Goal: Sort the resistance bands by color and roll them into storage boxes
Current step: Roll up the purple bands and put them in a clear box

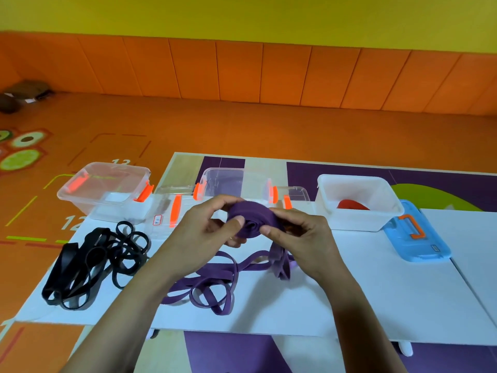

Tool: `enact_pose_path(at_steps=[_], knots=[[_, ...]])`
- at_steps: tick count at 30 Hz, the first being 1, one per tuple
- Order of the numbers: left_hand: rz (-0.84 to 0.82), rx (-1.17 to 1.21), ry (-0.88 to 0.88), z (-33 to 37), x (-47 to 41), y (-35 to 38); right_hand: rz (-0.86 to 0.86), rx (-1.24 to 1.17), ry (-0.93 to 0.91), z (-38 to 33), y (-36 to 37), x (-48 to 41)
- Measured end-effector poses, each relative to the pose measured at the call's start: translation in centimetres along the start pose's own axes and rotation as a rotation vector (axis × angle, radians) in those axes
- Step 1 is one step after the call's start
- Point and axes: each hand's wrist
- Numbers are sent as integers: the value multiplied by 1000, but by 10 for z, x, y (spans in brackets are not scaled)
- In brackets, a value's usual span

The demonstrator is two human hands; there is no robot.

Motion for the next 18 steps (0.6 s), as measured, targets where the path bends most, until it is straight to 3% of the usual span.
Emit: enact_pose_path(at_steps=[5,12,16,18], knots=[[31,-19,68,4,-4,-3,-26,53,-21,3,-1,-1],[98,421,98,-1,-4,14,19,-229,38,3,10,3],[76,666,-4,4,-2,26,65,-362,27,3,15,2],[55,664,-46,3,-1,27,66,-364,2,4,14,2]])
Point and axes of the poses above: each hand's wrist, its own x-axis away from the middle knuckle, its own y-axis out of the palm, z = x × y, and after that the axes turned 1 degree about y, right-handed
